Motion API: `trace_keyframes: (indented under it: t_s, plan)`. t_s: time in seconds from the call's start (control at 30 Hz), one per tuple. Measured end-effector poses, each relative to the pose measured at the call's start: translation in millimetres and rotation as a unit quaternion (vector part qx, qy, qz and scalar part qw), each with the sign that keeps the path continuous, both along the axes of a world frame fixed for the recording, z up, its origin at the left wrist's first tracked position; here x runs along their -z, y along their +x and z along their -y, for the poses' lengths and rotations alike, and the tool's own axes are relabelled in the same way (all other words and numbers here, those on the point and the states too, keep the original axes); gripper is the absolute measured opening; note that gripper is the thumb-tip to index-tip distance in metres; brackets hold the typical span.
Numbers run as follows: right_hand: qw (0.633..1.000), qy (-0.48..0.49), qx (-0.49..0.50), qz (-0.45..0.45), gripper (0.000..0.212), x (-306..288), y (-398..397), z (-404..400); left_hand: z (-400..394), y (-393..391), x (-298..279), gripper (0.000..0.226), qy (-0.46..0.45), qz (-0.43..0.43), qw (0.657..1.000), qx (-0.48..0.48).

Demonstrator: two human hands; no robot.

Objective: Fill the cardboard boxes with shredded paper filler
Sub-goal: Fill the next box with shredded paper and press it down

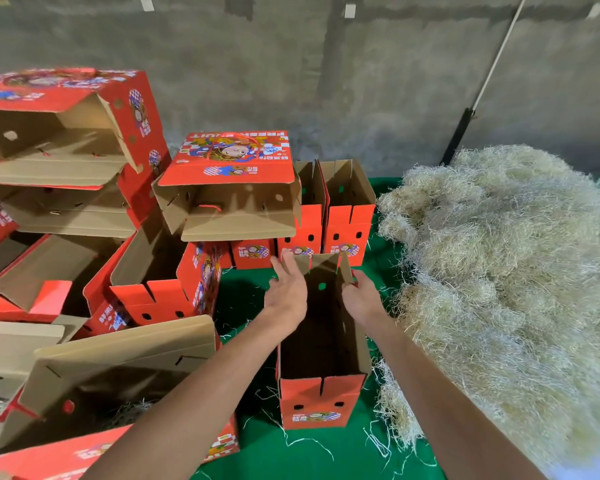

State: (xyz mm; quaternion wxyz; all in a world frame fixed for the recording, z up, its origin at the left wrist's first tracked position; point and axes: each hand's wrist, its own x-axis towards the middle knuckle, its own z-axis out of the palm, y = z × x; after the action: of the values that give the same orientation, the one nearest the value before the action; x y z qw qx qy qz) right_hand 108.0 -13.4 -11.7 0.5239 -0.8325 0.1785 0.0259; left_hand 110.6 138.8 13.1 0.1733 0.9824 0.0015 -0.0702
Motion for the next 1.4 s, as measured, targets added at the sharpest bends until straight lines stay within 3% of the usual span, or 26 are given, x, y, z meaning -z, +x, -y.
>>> trace_keyframes:
  t_s: [0.17,0.33,0.5,0.63,0.83,0.93,1.0,1.07,1.1,1.2,1.27,1.4]
  plan:
    - [1.0,0.015,0.022,0.004,0.045,7,3,13,-2,4,-1,0.095,-0.052,0.039,0.998,0.021]
    - [0.989,0.103,0.102,0.014,0.038,13,6,42,4,14,-17,0.07,-0.162,-0.049,0.985,0.028]
    - [0.979,0.083,0.185,-0.008,0.038,18,-11,74,9,25,-21,0.059,-0.195,-0.12,0.969,0.095]
    - [0.969,0.147,0.195,-0.025,0.037,25,-27,77,25,24,-14,0.047,-0.193,-0.147,0.959,0.146]
    - [0.985,0.072,0.154,-0.024,0.032,38,-47,82,64,15,-6,0.013,-0.227,-0.131,0.944,0.201]
    - [0.99,-0.087,0.107,0.014,0.033,42,-60,104,97,5,-15,0.014,-0.245,-0.081,0.936,0.241]
    - [0.956,-0.288,0.052,0.014,0.041,46,-67,129,124,-10,-21,0.017,-0.243,-0.039,0.934,0.259]
    - [0.895,-0.443,0.0,-0.055,0.077,53,-71,162,157,-28,-23,0.025,-0.228,-0.01,0.934,0.274]
    - [0.873,-0.474,-0.021,-0.109,0.097,56,-72,180,174,-36,-20,0.031,-0.21,0.002,0.937,0.278]
    - [0.871,-0.434,-0.073,-0.217,0.125,73,-79,226,222,-51,-5,0.056,-0.083,0.011,0.951,0.298]
    - [0.884,-0.396,-0.124,-0.216,0.128,91,-86,244,246,-57,13,0.065,-0.036,-0.059,0.959,0.276]
    - [0.878,-0.412,-0.168,-0.176,0.103,124,-98,268,268,-61,71,0.036,-0.089,-0.175,0.963,0.184]
